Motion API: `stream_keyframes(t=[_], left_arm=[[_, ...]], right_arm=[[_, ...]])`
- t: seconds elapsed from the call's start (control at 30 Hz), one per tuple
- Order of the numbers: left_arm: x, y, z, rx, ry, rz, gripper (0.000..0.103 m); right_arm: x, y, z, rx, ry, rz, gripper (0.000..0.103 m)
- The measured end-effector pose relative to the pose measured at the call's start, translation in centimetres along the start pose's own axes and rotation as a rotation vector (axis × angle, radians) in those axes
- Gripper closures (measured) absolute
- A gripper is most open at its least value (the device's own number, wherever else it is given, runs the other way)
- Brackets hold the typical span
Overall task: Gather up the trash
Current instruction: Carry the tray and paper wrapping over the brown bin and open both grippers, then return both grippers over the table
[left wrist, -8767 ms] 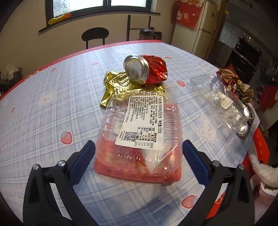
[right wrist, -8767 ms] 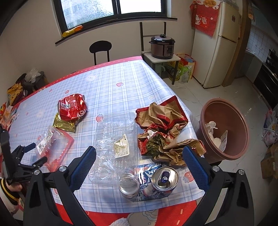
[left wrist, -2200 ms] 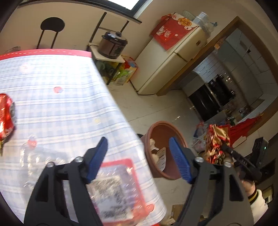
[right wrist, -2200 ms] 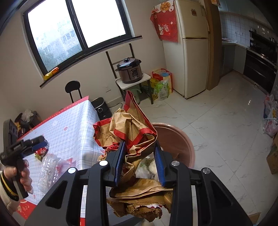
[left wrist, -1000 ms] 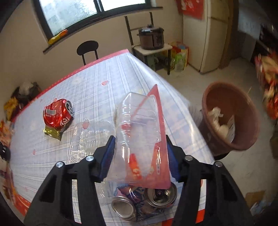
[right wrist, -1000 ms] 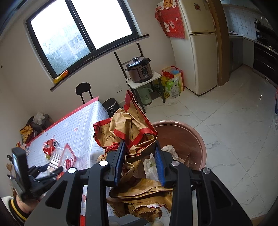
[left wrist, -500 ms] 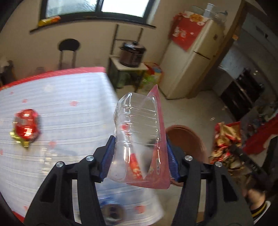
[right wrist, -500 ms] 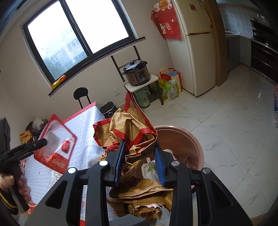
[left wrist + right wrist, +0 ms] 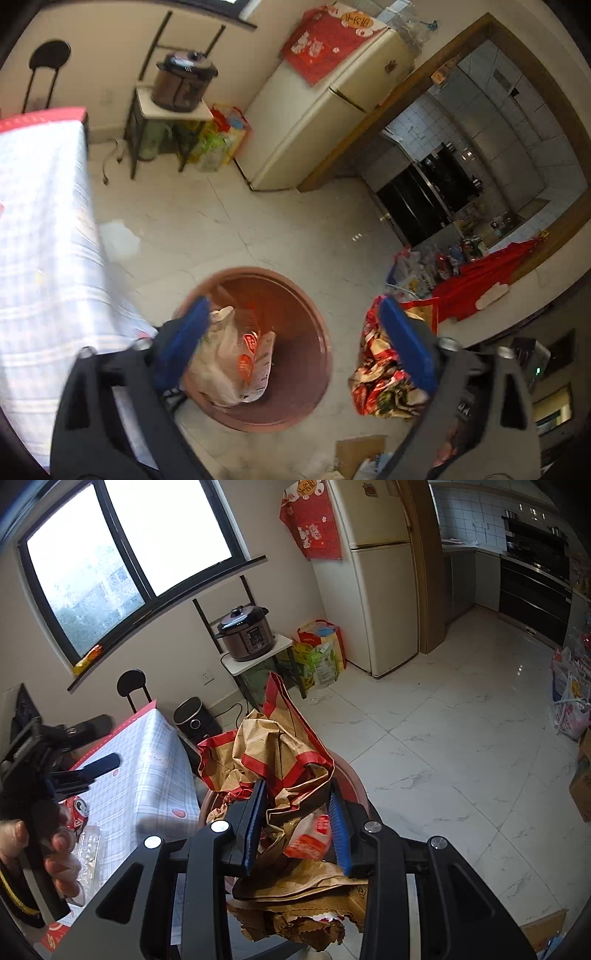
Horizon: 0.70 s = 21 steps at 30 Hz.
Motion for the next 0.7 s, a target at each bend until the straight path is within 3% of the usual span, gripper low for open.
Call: stream_keyframes(t=[0.13,0.2,0.33,0.5,0.7], left_arm=[[0.8,1.9,2.6,0.063,-0.047,-0.036,0.006],[1.2,3.1,4.1,0.099,-0.073,-0.053,0.006],[2.4,6.1,7.2,0.179,-0.114,-0.066,0.006],[4.0,10.0,11.6,0.253,-0.159,-0.083,0.006],[5.2,15.7,18.5,0.317,-0.218,-0.035,0.006]], right_arm=[[0.2,0.7,-1.6,0.000,0.008,0.004,0.066],[0.4,1.4,-2.1,0.004,0.006,0.004,0.051],[1.6,3.2,-2.3,0.016,-0.019,0.020,0.039],[2.6,5.5,-1.9,0.017,-0.031,0.035,0.013],[2.2,9.1,-0.6,0.029,-0.030,0.069,0.005]])
Point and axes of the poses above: each gripper's, at about its wrist camera, not at the fingertips, and z roughly against the way its jaws point, y to its left, x to its top, the point moved 8 cm from there along -z, roughly the way its jaws point, and after that the axes turned 13 degrees about -y, right-handed, at the moved point
